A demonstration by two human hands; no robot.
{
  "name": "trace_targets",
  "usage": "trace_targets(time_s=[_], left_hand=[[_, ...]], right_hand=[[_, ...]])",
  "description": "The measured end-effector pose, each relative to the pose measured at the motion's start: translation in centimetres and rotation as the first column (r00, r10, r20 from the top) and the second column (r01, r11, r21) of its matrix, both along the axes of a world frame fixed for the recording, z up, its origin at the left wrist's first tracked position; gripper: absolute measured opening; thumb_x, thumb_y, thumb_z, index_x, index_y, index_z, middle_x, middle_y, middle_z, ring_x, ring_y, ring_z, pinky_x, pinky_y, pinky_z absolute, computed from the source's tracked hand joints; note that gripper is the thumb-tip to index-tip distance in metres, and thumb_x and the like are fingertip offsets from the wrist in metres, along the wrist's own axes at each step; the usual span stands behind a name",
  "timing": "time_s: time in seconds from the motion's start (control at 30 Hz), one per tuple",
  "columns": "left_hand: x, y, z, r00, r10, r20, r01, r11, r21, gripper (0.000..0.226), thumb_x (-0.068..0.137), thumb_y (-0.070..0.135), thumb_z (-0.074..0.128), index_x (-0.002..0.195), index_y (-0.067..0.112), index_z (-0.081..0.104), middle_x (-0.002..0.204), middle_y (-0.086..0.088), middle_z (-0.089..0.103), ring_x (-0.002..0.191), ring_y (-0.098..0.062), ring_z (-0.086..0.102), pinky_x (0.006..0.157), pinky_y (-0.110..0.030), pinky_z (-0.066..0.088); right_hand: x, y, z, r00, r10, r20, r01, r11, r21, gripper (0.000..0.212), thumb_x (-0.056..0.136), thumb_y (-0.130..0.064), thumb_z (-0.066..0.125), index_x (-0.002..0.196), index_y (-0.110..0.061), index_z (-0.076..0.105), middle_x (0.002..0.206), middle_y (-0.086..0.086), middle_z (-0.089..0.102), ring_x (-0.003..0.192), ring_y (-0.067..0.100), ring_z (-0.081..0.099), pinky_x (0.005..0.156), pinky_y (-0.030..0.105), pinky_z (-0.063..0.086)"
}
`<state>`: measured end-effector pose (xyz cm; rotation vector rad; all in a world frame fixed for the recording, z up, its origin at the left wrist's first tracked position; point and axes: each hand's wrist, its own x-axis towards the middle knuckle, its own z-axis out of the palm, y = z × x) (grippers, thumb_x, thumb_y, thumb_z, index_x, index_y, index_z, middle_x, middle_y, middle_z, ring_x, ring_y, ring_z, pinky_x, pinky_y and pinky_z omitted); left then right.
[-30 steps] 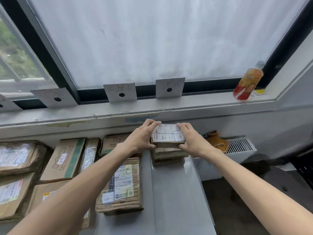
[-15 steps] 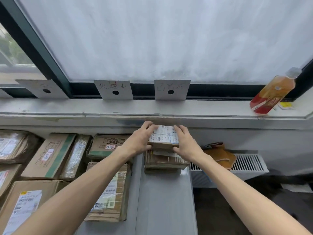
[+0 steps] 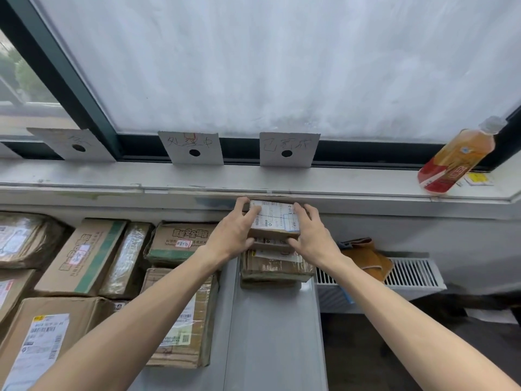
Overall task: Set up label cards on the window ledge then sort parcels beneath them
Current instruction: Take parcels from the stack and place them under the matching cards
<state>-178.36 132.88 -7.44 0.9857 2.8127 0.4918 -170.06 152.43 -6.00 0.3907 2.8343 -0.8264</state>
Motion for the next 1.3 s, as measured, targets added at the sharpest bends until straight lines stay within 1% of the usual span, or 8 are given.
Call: trace_targets(time_s=[0.07, 0.17, 0.23, 0.47, 0.67, 0.97, 1.13, 1.3], left_hand=[[0.2, -0.7, 0.4, 1.000, -0.013, -0.007, 0.013, 1.000, -0.011, 0.067, 0.081, 0.017, 0.077, 0.135, 0.019, 0.038, 0.146, -0.009, 0.026, 0.116, -0.030, 0.057, 0.087, -0.042, 0.058], [0.4, -2.2, 1.1, 0.999, -0.037, -0.011, 0.036, 0.999, -0.039, 0.070, 0.081, 0.021, 0.076, 0.140, 0.021, 0.037, 0.148, -0.009, 0.028, 0.124, -0.029, 0.053, 0.089, -0.043, 0.057], [0.5, -3.6, 1.7, 0.999, -0.054, -0.011, 0.053, 0.997, -0.055, 0.070, 0.080, 0.021, 0.075, 0.140, 0.023, 0.039, 0.147, -0.008, 0.031, 0.126, -0.028, 0.051, 0.090, -0.042, 0.057], [1.5, -8.8, 4.1, 0.997, -0.064, -0.044, 0.062, 0.996, -0.057, 0.066, 0.085, 0.020, 0.068, 0.144, 0.020, 0.040, 0.141, -0.007, 0.039, 0.114, -0.027, 0.055, 0.085, -0.041, 0.056], [3.2, -13.5, 5.0, 0.991, -0.106, -0.077, 0.102, 0.993, -0.059, 0.074, 0.083, 0.028, 0.073, 0.147, 0.023, 0.037, 0.140, -0.003, 0.038, 0.115, -0.021, 0.053, 0.080, -0.030, 0.052], [6.3, -18.0, 6.0, 0.987, -0.142, -0.078, 0.140, 0.990, -0.035, 0.080, 0.083, 0.036, 0.073, 0.150, 0.027, 0.031, 0.145, 0.000, 0.037, 0.123, -0.021, 0.050, 0.094, -0.039, 0.053], [8.5, -19.7, 6.9, 0.982, -0.167, -0.090, 0.162, 0.985, -0.057, 0.082, 0.085, 0.046, 0.070, 0.153, 0.031, 0.027, 0.147, 0.001, 0.038, 0.131, -0.021, 0.045, 0.103, -0.042, 0.047], [11.7, -21.2, 7.8, 0.980, -0.166, -0.111, 0.160, 0.985, -0.062, 0.080, 0.086, 0.046, 0.068, 0.153, 0.032, 0.026, 0.146, 0.002, 0.040, 0.131, -0.021, 0.045, 0.103, -0.042, 0.046]], right_hand=[[0.2, -0.3, 0.5, 1.000, 0.011, -0.004, -0.011, 1.000, 0.018, 0.087, 0.090, -0.021, 0.072, 0.158, -0.019, 0.017, 0.164, 0.003, 0.010, 0.134, 0.030, 0.046, 0.107, 0.043, 0.044], [0.6, -1.1, 1.1, 0.999, 0.035, -0.007, -0.034, 0.995, 0.094, 0.086, 0.090, -0.021, 0.072, 0.157, -0.018, 0.018, 0.166, 0.007, 0.005, 0.146, 0.030, 0.027, 0.115, 0.043, 0.037], [1.1, -2.2, 1.7, 0.999, 0.045, -0.008, -0.043, 0.989, 0.142, 0.083, 0.090, -0.021, 0.072, 0.156, -0.018, 0.021, 0.166, 0.009, 0.004, 0.149, 0.031, 0.021, 0.117, 0.044, 0.035], [2.5, -7.0, 3.9, 0.998, 0.060, -0.023, -0.053, 0.974, 0.218, 0.073, 0.090, -0.021, 0.071, 0.151, -0.019, 0.032, 0.165, 0.012, 0.010, 0.145, 0.035, 0.029, 0.116, 0.049, 0.036], [4.9, -11.2, 5.2, 0.998, 0.053, -0.018, -0.048, 0.973, 0.227, 0.072, 0.090, -0.021, 0.072, 0.150, -0.016, 0.033, 0.165, 0.014, 0.013, 0.148, 0.035, 0.024, 0.118, 0.047, 0.033], [9.8, -15.6, 6.5, 0.999, 0.029, -0.038, -0.019, 0.972, 0.235, 0.076, 0.087, -0.025, 0.075, 0.151, -0.021, 0.033, 0.162, 0.010, 0.023, 0.144, 0.033, 0.031, 0.117, 0.050, 0.034], [12.4, -17.4, 7.9, 0.999, 0.031, -0.031, -0.022, 0.968, 0.251, 0.079, 0.088, -0.026, 0.074, 0.153, -0.022, 0.029, 0.164, 0.011, 0.018, 0.148, 0.034, 0.026, 0.119, 0.050, 0.031], [15.7, -18.5, 9.1, 0.999, 0.049, -0.022, -0.042, 0.967, 0.252, 0.081, 0.089, -0.026, 0.071, 0.156, -0.020, 0.026, 0.165, 0.013, 0.015, 0.150, 0.032, 0.021, 0.120, 0.046, 0.028]])
